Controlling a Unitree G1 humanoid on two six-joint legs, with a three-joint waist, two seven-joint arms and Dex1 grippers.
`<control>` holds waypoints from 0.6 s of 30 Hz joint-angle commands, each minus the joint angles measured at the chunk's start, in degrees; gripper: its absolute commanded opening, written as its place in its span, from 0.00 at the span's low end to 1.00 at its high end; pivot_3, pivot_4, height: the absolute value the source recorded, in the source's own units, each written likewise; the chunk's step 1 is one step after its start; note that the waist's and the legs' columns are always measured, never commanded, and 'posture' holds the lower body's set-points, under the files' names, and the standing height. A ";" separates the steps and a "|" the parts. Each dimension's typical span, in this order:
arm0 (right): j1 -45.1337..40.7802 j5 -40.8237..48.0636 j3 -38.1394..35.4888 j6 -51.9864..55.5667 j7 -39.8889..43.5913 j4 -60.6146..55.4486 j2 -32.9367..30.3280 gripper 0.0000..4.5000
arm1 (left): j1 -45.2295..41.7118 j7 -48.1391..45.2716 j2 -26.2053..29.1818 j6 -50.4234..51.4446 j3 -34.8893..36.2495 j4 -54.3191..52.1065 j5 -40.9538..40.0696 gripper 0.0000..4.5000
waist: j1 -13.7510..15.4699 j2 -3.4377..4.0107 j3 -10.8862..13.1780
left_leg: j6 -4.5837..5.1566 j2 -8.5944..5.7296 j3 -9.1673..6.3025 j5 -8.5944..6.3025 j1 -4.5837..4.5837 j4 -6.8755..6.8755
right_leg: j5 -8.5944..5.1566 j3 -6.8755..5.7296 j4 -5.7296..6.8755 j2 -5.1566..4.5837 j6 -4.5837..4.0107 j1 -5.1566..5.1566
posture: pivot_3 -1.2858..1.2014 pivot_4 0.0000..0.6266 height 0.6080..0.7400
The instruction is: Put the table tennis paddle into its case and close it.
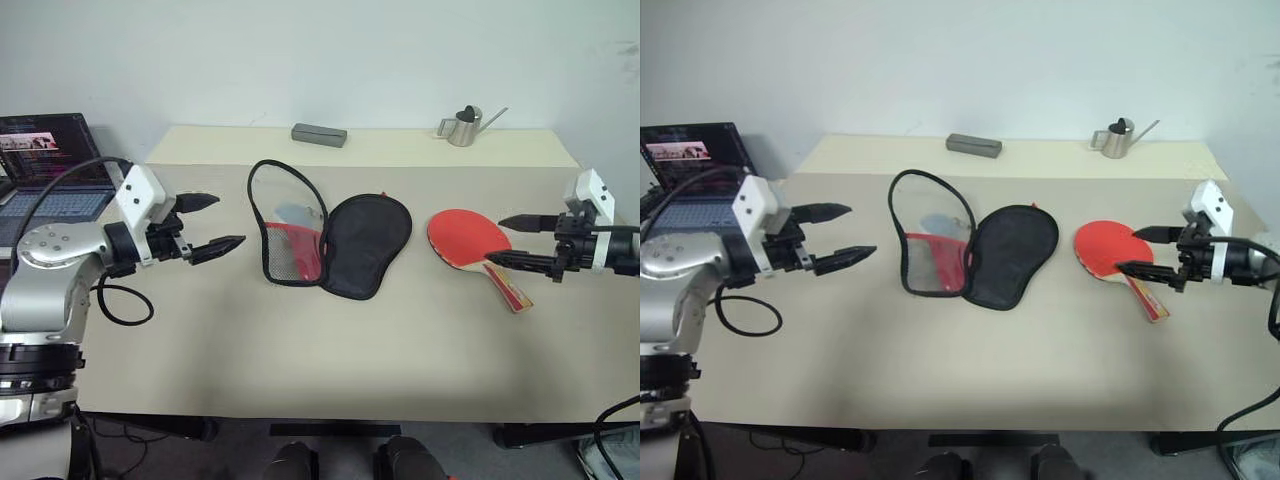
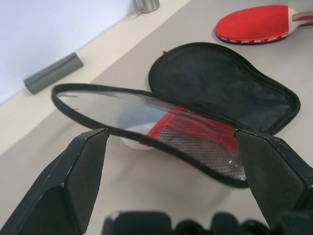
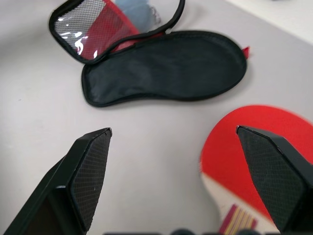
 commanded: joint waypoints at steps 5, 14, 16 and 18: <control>-0.82 2.39 -2.53 3.76 -0.35 -4.43 -1.80 0.99 | -2.73 -0.33 -2.49 -3.74 -1.89 3.74 1.85 1.00 | 0.04 0.00 0.00 | 0.00 0.00 -0.02 0.00 0.00 0.00 | 0.00 -0.03 0.01 0.00 0.00 0.00 | 0.52 0.24 1.00; -2.98 4.79 -0.90 6.52 -2.72 -7.61 1.69 0.99 | -2.88 -1.11 -0.89 -4.21 1.23 3.74 0.41 1.00 | -0.04 -0.02 0.01 | 0.00 0.00 0.00 0.00 0.00 0.00 | 0.00 0.00 0.00 0.00 0.00 0.00 | 0.52 0.24 1.00; -4.29 4.28 0.02 5.93 -2.96 -6.97 2.99 0.99 | -2.05 -0.75 -0.70 -4.37 2.13 3.54 0.48 1.00 | -0.04 -0.02 0.01 | 0.00 0.00 -0.02 0.00 0.00 0.00 | 0.00 -0.01 0.00 0.00 0.00 0.00 | 0.52 0.24 1.00; -5.21 3.72 0.35 5.09 -3.51 -5.44 4.36 0.99 | -0.89 0.84 -1.24 -4.47 2.85 2.88 0.92 1.00 | -0.08 -0.02 0.01 | 0.00 0.01 -0.02 0.00 0.01 -0.01 | 0.00 -0.01 0.00 0.00 0.00 0.00 | 0.52 0.24 1.00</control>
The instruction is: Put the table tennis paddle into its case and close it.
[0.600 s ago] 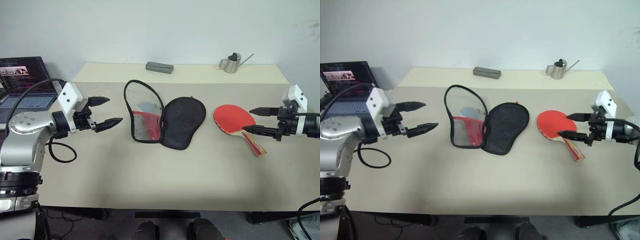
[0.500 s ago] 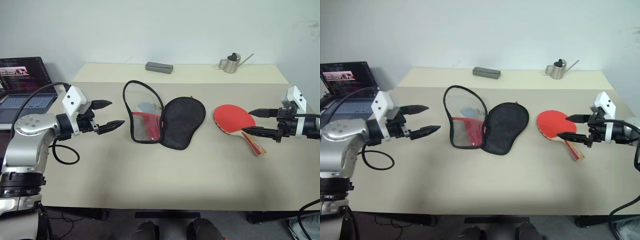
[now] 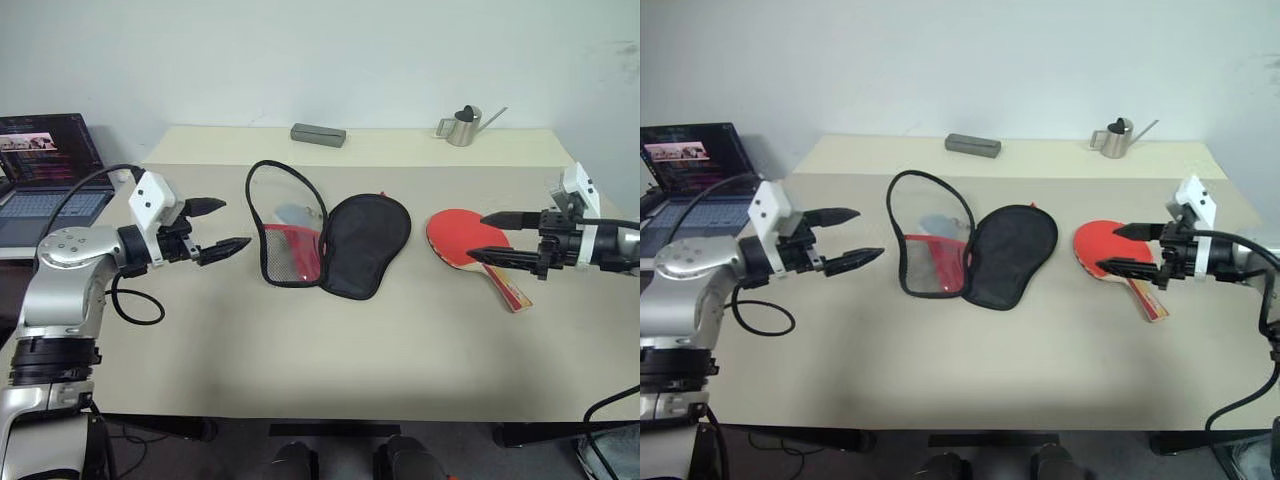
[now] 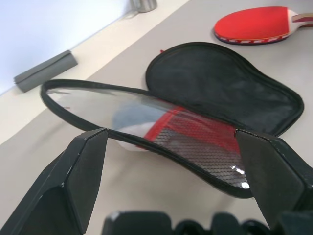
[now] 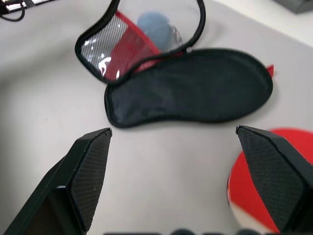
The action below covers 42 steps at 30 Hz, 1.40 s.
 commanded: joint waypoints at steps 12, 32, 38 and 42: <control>-2.60 0.12 1.39 -1.36 0.35 0.59 1.47 0.99 | 3.78 3.02 1.39 1.30 4.78 -6.00 -1.90 1.00 | 0.18 -0.01 0.01 | 0.00 -0.01 -0.04 0.00 -0.03 0.00 | 0.00 -0.02 -0.03 -0.02 0.00 0.00 | 0.52 0.24 1.00; -3.55 2.06 2.94 7.08 -11.54 -3.71 12.91 0.99 | 2.05 -1.55 3.09 -1.10 2.21 -2.64 -0.50 1.00 | 0.08 -0.01 0.00 | 0.00 0.00 -0.06 0.00 -0.02 -0.01 | 0.00 -0.04 -0.01 -0.01 -0.01 0.00 | 0.52 0.24 1.00; -4.91 -0.72 3.81 10.78 -22.95 -0.93 20.85 0.99 | -2.57 -2.80 1.93 -3.01 -0.27 1.25 0.46 1.00 | 0.03 -0.03 0.00 | -0.01 -0.02 -0.06 0.00 -0.05 0.00 | 0.00 -0.04 0.00 -0.01 -0.01 -0.03 | 0.52 0.24 1.00; -6.98 -2.95 4.20 11.53 -29.72 3.21 25.52 0.99 | -4.02 -4.08 1.33 -3.96 -1.47 2.24 0.56 1.00 | -0.04 -0.03 0.00 | -0.01 -0.02 -0.02 0.01 -0.07 -0.01 | 0.01 -0.01 0.05 0.00 -0.01 -0.10 | 0.52 0.24 1.00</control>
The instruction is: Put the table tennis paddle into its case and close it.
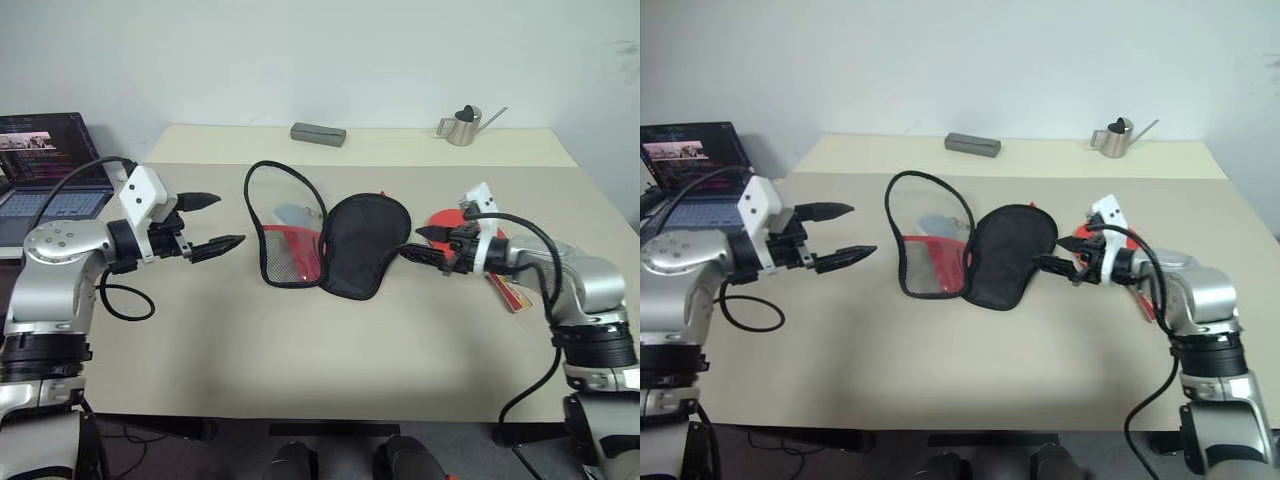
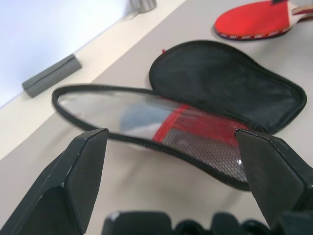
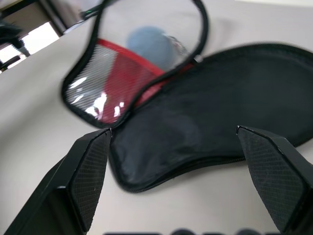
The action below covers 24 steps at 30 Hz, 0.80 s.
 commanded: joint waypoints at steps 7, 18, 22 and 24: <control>-5.32 -4.71 -0.82 0.69 -13.19 8.95 8.57 0.99 | -2.06 -4.92 -0.42 -1.31 -1.38 -0.35 -1.14 1.00 | -0.10 0.00 0.00 | 0.00 0.00 0.04 0.00 -0.02 -0.02 | 0.00 0.02 0.01 0.02 0.00 -0.05 | 0.52 0.24 1.00; -4.91 -9.04 -0.18 0.01 -18.76 13.60 12.84 0.99 | -2.36 -5.02 -0.52 -2.06 -1.62 0.44 -0.34 1.00 | -0.13 0.00 0.00 | 0.00 0.00 0.07 0.00 -0.04 -0.02 | 0.00 0.04 0.04 0.04 0.00 -0.11 | 0.52 0.24 1.00; -4.74 -7.45 -1.42 3.27 -19.06 12.07 14.84 0.99 | -2.96 -5.04 -0.59 -2.59 -1.77 1.38 -0.02 1.00 | -0.15 0.00 0.00 | 0.00 0.00 0.07 0.00 -0.04 -0.03 | 0.00 0.03 0.04 0.05 0.00 -0.11 | 0.52 0.24 1.00; -4.76 -6.38 -2.12 5.38 -19.30 10.99 16.27 0.99 | -3.45 -5.16 -0.75 -2.99 -2.03 2.03 0.24 1.00 | -0.17 0.00 0.00 | 0.01 0.01 0.06 0.00 -0.04 -0.03 | 0.00 0.03 0.04 0.06 0.00 -0.11 | 0.52 0.24 1.00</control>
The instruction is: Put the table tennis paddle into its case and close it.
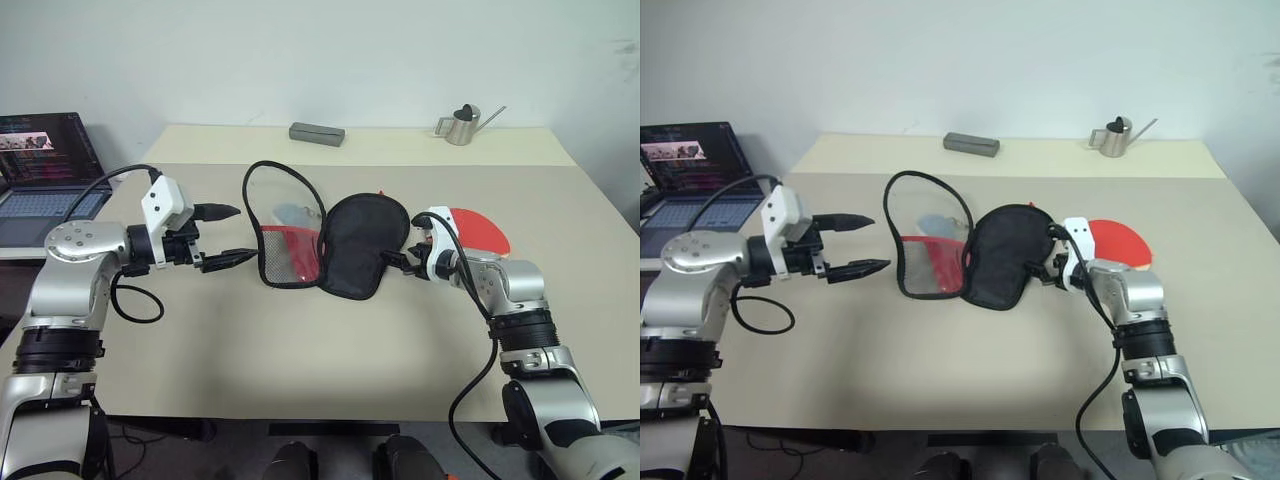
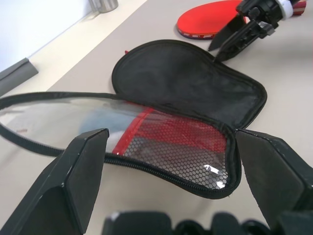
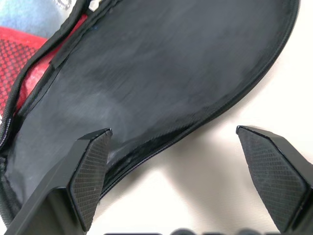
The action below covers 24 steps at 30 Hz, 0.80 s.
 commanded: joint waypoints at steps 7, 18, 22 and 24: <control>0.36 2.01 -1.58 2.67 -1.52 -3.83 2.79 0.91 | -2.79 -0.33 -0.35 -2.22 0.36 0.83 0.71 1.00 | -0.01 0.00 0.00 | 0.00 -0.01 0.00 0.00 0.00 0.00 | 0.00 -0.01 0.00 0.00 0.00 0.00 | 0.52 0.24 1.00; 0.20 2.18 -1.42 3.51 -1.38 -3.50 1.78 0.10 | -1.73 -1.50 -0.08 -2.78 -0.19 0.69 1.15 1.00 | -0.04 0.00 0.00 | 0.00 0.00 0.00 0.00 0.00 0.00 | 0.00 -0.01 0.00 0.00 0.00 -0.01 | 0.52 0.24 1.00; 0.25 2.44 -1.21 4.40 -1.06 -3.81 1.65 0.01 | -0.52 -1.82 -0.40 -2.46 -0.48 -0.65 1.13 1.00 | -0.05 0.00 0.00 | 0.00 0.00 0.00 0.00 0.00 0.00 | 0.00 -0.01 0.00 0.00 0.00 -0.01 | 0.52 0.24 1.00; 0.52 2.58 -0.99 5.02 -0.78 -4.31 1.55 0.01 | -0.08 -1.90 -0.45 -2.35 -0.67 -1.23 1.09 1.00 | -0.04 0.00 0.00 | 0.00 0.00 0.01 0.00 0.00 0.00 | 0.00 0.01 0.00 0.00 0.00 -0.01 | 0.52 0.24 1.00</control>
